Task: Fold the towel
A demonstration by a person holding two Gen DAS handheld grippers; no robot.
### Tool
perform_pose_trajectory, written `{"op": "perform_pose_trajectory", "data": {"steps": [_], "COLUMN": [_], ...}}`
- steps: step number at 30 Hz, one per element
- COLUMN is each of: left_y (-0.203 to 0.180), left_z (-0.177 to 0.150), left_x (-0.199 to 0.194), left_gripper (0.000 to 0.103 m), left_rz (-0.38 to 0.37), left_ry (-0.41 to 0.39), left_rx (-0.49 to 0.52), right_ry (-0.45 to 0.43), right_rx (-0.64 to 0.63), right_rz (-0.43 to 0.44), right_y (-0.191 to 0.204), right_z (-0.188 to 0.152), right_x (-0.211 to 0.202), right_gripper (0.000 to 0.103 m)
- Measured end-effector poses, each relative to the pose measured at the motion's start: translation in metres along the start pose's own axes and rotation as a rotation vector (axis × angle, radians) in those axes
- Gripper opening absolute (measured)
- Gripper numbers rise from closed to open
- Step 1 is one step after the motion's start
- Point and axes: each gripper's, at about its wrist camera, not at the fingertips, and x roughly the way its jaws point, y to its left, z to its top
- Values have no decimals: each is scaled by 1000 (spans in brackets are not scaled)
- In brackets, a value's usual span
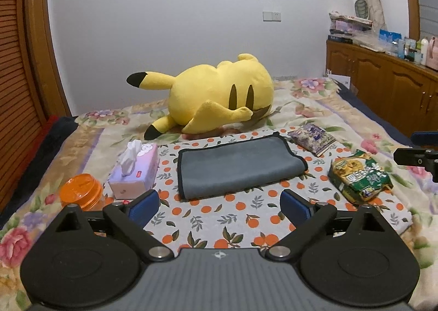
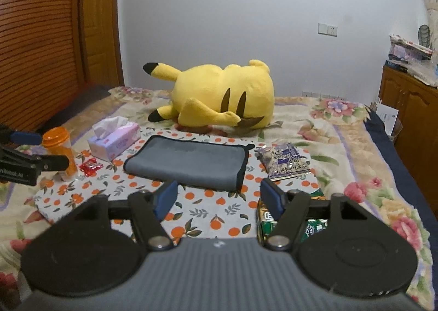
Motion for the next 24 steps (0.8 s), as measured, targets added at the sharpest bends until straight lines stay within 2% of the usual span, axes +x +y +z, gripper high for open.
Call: {"op": "perform_pose_trajectory", "data": {"steps": [8, 10, 15, 24], "left_y": [-7, -8, -10, -16], "left_z": [-12, -15, -26, -44], "left_x": [-29, -34, -41, -45], "left_gripper": [99, 100, 102, 103], "left_rz": [-14, -12, -12, -6], "left_ry": [-13, -16, -20, -2], "left_rx": [1, -5, -32, -48], "right_ry": [-31, -35, -31, -13], "right_rx": [7, 13, 16, 18], "right_rz": [0, 2, 1, 0], "right_y": [5, 6, 9, 16], "right_z": [-3, -6, -15, -33], "right_x": [-28, -32, -37, -40], "right_gripper": [79, 84, 102, 103]}}
